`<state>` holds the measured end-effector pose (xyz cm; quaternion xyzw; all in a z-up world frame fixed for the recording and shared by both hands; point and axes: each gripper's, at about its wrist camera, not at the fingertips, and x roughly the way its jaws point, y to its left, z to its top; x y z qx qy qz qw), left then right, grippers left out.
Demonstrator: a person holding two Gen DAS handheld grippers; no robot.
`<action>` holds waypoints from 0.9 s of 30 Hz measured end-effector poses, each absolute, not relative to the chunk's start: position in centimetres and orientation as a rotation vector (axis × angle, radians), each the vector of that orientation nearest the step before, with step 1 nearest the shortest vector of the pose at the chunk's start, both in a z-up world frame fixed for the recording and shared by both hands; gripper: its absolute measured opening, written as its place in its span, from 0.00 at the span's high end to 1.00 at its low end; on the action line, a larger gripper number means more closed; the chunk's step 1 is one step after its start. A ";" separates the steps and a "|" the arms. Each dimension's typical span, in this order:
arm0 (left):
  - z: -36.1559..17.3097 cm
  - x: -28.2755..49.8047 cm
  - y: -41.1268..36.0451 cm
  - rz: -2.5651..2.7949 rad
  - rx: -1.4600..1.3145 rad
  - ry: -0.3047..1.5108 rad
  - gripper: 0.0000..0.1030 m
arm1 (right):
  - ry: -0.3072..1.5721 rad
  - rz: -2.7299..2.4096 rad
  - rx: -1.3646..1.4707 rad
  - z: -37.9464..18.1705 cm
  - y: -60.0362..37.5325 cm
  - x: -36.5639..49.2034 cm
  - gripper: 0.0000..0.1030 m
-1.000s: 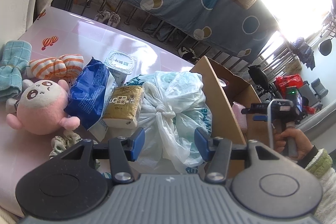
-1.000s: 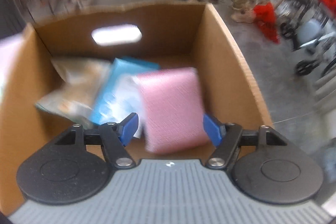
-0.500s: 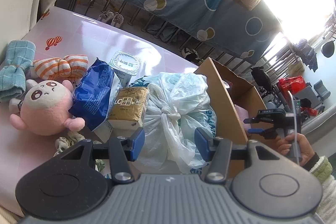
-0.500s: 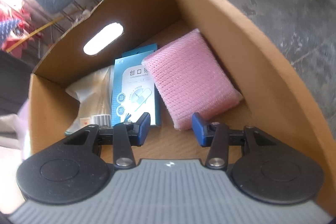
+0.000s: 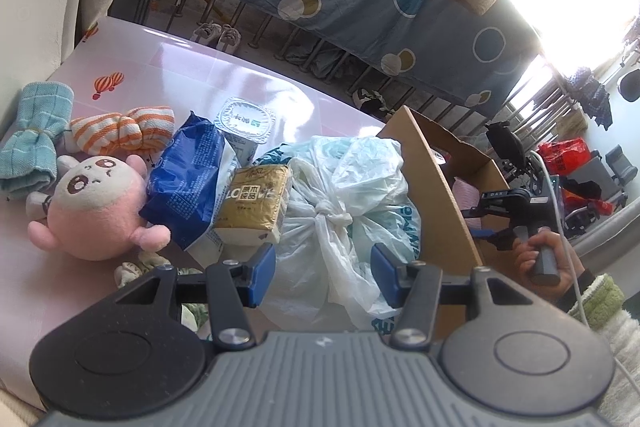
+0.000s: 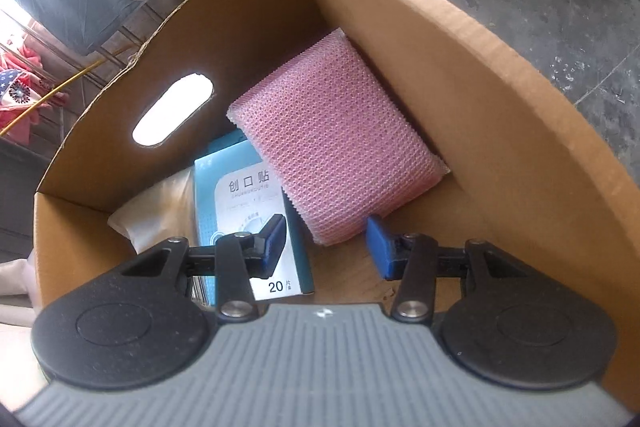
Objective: Organize soft objects
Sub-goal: 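Grasp the pink sponge in the box and set it beside the bandage box, then move the right gripper out of the box to the blue wet-wipes pack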
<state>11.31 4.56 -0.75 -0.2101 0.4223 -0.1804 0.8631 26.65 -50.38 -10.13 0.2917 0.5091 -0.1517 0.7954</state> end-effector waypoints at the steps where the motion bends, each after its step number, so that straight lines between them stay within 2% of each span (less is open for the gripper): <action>1: -0.6 11.2 4.6 -0.375 -0.435 0.880 0.47 | 1.097 -0.322 0.641 -10.1 -50.4 26.4 0.56; 9: 0.1 8.7 6.2 -0.320 -0.361 0.834 0.40 | 1.020 -0.231 0.657 -4.8 -49.4 20.7 0.47; 16: 0.6 5.0 8.6 -0.221 -0.282 0.794 0.34 | 0.901 0.024 0.668 0.9 -44.5 15.3 0.37; 22: 1.1 2.2 10.2 -0.156 -0.221 0.770 0.28 | 0.940 0.250 0.694 1.9 -37.5 14.8 0.34; 27: 1.2 0.8 11.0 -0.146 -0.210 0.747 0.27 | 1.010 0.396 0.705 1.2 -30.8 16.0 0.34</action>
